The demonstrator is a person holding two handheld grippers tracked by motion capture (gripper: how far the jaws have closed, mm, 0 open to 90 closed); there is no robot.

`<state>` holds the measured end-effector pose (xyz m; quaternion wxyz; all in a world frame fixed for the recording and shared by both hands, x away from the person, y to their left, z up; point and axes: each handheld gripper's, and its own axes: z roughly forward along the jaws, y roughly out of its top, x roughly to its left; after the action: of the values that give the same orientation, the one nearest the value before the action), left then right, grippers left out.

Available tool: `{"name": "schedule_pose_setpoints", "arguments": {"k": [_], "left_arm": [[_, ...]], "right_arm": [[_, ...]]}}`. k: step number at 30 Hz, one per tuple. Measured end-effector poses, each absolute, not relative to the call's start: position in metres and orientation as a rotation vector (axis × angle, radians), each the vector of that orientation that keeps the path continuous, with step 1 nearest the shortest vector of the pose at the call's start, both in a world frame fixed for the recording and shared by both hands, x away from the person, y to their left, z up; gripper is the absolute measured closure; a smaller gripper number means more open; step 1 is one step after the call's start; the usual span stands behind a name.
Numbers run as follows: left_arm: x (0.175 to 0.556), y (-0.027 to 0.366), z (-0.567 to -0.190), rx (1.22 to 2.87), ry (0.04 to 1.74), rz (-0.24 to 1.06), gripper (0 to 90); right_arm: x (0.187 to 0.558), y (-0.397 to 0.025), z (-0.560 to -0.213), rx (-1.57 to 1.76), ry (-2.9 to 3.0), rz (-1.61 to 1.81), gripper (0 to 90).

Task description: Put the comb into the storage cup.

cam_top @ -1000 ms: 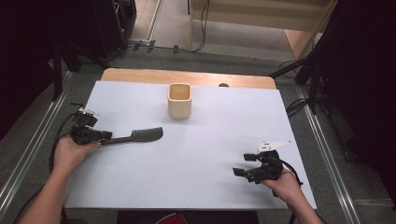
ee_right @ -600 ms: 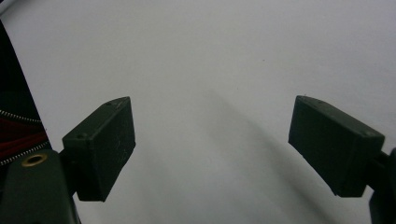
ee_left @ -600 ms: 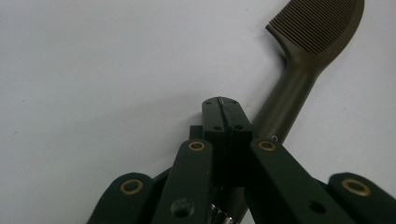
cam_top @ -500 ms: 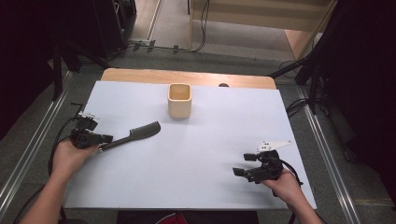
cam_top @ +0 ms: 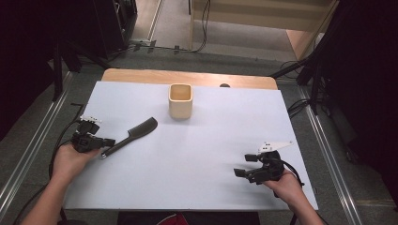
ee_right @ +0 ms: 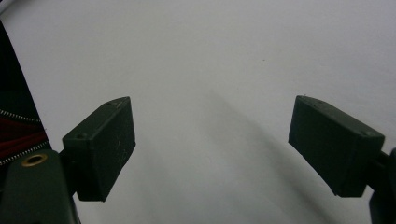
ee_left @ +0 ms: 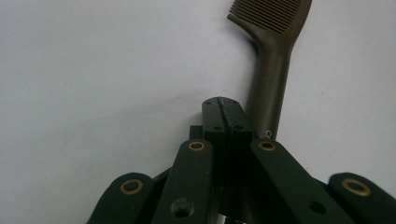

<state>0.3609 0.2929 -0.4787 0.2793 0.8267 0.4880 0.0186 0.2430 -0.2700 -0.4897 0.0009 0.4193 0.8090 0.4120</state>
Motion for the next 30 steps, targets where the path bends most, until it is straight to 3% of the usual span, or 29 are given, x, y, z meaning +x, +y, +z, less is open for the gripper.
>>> {"name": "schedule_pose_setpoints", "arguments": {"k": [30], "left_arm": [[0.3561,0.2877,-0.4805,2.200,1.280,0.006,88.8]], "right_arm": [[0.2428,-0.2696,-0.4899,1.318,2.544,1.283,12.9]]}}
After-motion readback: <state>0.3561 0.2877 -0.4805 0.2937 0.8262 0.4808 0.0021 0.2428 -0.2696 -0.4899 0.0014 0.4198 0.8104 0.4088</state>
